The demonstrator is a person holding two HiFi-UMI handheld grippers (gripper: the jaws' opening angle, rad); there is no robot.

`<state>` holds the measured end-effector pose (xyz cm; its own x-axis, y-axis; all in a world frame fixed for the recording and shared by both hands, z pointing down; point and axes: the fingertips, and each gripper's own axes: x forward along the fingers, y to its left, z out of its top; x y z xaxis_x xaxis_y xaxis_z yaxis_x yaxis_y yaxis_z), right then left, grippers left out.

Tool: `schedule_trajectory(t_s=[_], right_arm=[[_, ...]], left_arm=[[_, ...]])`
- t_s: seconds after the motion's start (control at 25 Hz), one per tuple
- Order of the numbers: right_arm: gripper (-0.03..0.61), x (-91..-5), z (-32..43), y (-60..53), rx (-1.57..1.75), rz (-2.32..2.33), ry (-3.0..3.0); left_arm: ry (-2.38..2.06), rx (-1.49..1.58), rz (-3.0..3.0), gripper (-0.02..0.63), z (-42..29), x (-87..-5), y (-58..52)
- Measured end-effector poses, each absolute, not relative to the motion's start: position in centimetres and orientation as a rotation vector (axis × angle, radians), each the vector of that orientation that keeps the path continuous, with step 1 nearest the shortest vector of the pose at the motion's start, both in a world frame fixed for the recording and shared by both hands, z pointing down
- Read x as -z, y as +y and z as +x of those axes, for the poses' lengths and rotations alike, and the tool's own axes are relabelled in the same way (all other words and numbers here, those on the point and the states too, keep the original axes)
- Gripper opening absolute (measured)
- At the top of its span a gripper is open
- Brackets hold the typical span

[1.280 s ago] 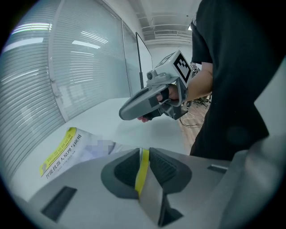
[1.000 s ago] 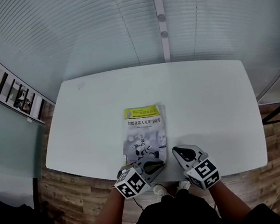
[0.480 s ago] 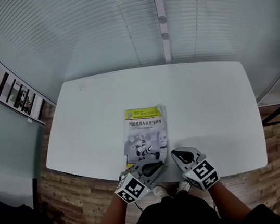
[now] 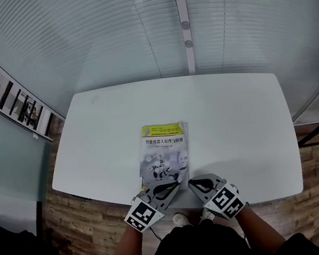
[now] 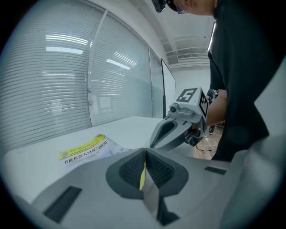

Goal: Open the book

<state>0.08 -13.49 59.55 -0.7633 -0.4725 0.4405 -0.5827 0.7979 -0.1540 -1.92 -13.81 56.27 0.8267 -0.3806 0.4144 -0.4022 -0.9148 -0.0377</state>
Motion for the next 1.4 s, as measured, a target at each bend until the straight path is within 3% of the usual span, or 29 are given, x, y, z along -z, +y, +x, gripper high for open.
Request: schedule_trajectory(t_s=[0.84,1.4], right_arm=[[0.008,-54.8,-4.0,-17.3,-0.26,0.948,-2.637],[0.006,-49.1,-9.0,-19.0,-0.039,0.99,-2.658]], left_arm=[[-0.656,-0.52,3.022,0.024,-3.7,-51.5,-15.0],[-0.729,-0.242,3.066,0.028,-8.8,-46.4,-16.4]])
